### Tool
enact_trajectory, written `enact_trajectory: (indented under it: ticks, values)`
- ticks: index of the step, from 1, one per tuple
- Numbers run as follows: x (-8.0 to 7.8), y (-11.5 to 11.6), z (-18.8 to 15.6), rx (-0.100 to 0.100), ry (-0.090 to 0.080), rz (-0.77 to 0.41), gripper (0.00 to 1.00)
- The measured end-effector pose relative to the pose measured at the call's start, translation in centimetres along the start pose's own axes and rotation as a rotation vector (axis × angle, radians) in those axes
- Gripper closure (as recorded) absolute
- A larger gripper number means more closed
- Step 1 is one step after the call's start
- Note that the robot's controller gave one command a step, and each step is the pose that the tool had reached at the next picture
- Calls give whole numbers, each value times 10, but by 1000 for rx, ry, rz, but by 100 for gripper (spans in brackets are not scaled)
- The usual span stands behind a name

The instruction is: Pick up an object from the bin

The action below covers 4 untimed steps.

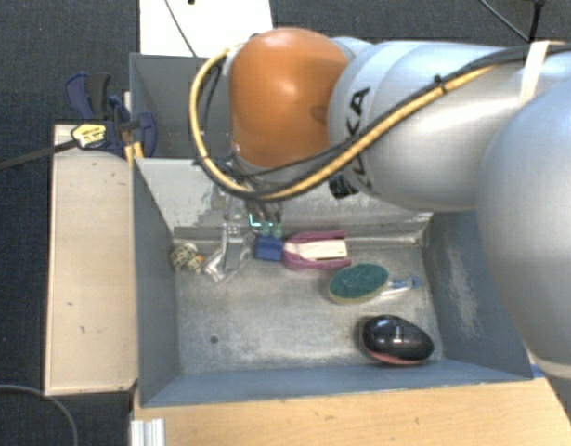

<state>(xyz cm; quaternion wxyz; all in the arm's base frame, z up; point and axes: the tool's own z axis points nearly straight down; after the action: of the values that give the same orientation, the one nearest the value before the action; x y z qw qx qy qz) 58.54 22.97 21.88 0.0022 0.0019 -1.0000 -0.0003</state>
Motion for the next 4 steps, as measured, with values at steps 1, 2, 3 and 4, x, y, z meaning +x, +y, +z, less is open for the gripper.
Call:
enact_trajectory:
  ticks: [1,2,3,4]
  values:
    - [0,-4,153,2,0,-77,0]
    - [-2,-3,148,-1,-7,-70,100]
    - [29,-4,60,-3,-14,-85,100]
    - [72,-73,68,2,-4,309,100]
